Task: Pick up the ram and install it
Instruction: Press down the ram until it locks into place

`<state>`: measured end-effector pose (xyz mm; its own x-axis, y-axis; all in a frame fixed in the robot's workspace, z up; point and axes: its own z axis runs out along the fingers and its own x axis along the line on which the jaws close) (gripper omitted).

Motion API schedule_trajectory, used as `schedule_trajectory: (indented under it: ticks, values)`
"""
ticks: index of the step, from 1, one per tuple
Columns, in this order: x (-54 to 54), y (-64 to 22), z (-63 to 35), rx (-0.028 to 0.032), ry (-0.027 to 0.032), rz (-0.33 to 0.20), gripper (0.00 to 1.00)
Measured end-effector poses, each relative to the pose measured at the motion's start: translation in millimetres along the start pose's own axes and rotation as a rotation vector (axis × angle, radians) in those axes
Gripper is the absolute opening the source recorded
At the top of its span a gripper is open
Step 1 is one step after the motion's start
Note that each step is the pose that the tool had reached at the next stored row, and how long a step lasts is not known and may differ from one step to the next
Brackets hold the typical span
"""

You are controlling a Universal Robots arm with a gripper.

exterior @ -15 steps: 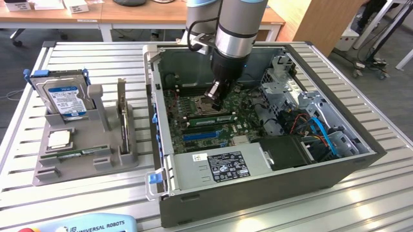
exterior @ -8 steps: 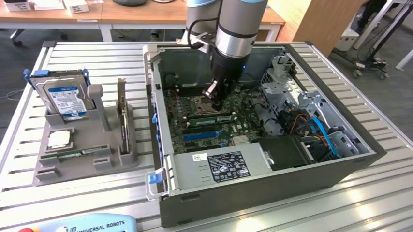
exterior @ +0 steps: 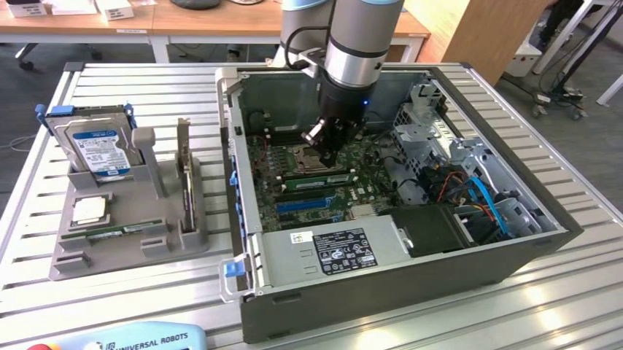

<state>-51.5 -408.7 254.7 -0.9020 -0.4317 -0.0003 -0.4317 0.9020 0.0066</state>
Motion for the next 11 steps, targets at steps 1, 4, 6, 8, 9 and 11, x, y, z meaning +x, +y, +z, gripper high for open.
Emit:
schedule_trajectory:
  ticks: [1, 4, 6, 8, 9, 11]
  values:
    - [0.0, 0.0, 0.0, 0.0, -0.0002, 0.017, 0.1]
    - [0.0, 0.0, 0.1, 0.0, -0.0005, 0.069, 0.1]
    - [0.0, 0.0, 0.1, 0.0, -0.0007, 0.101, 0.1]
    - [0.0, 0.0, 0.1, 0.0001, -0.0009, 0.135, 0.1]
    - [0.0, 0.0, 0.1, 0.0001, -0.001, 0.153, 0.1]
    - [0.0, 0.0, 0.2, 0.0001, -0.0013, 0.187, 0.1]
